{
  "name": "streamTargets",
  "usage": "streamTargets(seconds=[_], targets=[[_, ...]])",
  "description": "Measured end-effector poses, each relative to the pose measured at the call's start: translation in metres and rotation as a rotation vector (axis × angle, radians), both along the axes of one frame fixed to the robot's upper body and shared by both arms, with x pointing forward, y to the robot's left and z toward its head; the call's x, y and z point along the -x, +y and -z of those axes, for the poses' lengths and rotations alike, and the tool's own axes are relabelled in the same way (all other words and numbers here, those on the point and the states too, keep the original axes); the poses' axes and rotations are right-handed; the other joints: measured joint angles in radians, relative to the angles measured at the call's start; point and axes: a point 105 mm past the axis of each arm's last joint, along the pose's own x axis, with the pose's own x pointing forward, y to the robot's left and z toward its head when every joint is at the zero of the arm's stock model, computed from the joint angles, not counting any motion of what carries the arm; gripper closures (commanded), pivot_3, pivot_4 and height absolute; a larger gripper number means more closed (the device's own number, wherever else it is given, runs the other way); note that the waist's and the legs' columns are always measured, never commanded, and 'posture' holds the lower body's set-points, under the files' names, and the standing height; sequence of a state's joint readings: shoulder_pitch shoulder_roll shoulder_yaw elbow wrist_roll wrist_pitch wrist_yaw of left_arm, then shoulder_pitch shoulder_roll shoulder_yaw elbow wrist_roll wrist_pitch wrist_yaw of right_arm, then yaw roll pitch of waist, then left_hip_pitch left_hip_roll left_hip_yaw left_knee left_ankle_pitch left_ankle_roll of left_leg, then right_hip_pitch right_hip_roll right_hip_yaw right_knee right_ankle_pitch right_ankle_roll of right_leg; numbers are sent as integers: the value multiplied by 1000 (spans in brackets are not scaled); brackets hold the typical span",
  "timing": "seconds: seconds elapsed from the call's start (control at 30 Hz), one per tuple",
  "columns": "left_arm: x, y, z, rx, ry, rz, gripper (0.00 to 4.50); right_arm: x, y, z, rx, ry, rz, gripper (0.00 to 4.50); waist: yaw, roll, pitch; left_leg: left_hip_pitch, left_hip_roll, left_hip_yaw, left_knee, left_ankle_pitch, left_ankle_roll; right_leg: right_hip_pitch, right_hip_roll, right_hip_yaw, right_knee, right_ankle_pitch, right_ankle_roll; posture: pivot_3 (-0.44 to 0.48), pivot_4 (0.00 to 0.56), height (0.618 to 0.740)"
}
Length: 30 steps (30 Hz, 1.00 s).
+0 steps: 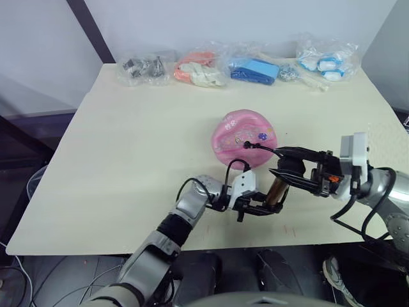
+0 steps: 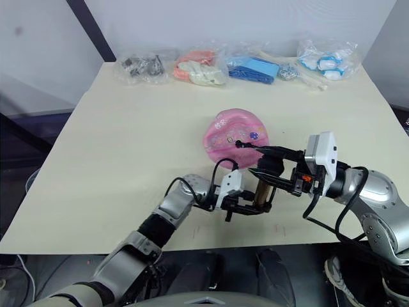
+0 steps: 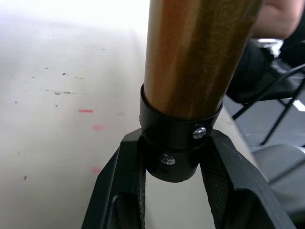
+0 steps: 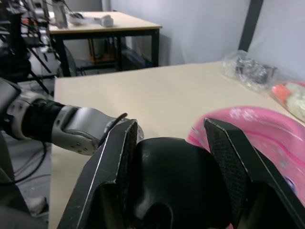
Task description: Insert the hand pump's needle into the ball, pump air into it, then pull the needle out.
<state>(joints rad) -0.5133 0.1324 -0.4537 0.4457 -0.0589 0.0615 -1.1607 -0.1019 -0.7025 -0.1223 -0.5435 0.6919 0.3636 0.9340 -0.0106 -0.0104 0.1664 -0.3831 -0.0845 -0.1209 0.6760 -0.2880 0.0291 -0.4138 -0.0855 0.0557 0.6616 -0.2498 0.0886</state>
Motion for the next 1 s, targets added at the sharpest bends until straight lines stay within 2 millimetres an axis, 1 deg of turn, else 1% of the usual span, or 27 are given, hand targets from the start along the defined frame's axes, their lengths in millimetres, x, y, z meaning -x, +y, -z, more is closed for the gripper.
streamTargets(seconds=[0.13, 0.27, 0.33, 0.67, 0.93, 1.0], targets=[[-5, -5, 8, -19, -34, -56, 3401, -1, -7, 10, 20, -11, 41, 2760, 2, 0, 0, 0, 0, 0, 0, 0, 0, 0, 0, 0, 0, 0, 0, 0, 150, 740], [-6, -6, 18, -46, -56, -96, 3401, -2, -14, 23, 11, 3, 77, 2760, 1, 0, 0, 0, 0, 0, 1, 0, 0, 0, 0, 0, 0, 0, 0, 0, 150, 740], [-5, -8, 20, -41, -51, -112, 3401, -3, -15, 25, 3, 2, 89, 2760, 1, 0, 0, 0, 0, 0, 1, 0, 0, 0, 0, 0, 0, 0, 0, 0, 150, 740], [-7, -18, 23, -2, -51, -160, 3401, -5, -17, 28, -25, -29, 139, 2760, 14, 0, -1, 1, 0, 0, 2, 0, 0, 3, 0, -1, 0, 0, 0, 0, 150, 740], [-7, -19, 25, 10, -74, -162, 3401, -11, -19, 30, -173, 90, 264, 2760, 23, -1, -1, 1, 0, -1, 2, 0, 0, 3, 0, 0, 0, 0, 0, 0, 150, 740], [-7, -19, 25, 11, -76, -161, 3401, -11, -19, 31, -173, 99, 276, 2760, 23, -1, -1, 2, 0, -1, 2, 0, 0, 3, 0, -1, 0, 0, 0, 0, 150, 740]])
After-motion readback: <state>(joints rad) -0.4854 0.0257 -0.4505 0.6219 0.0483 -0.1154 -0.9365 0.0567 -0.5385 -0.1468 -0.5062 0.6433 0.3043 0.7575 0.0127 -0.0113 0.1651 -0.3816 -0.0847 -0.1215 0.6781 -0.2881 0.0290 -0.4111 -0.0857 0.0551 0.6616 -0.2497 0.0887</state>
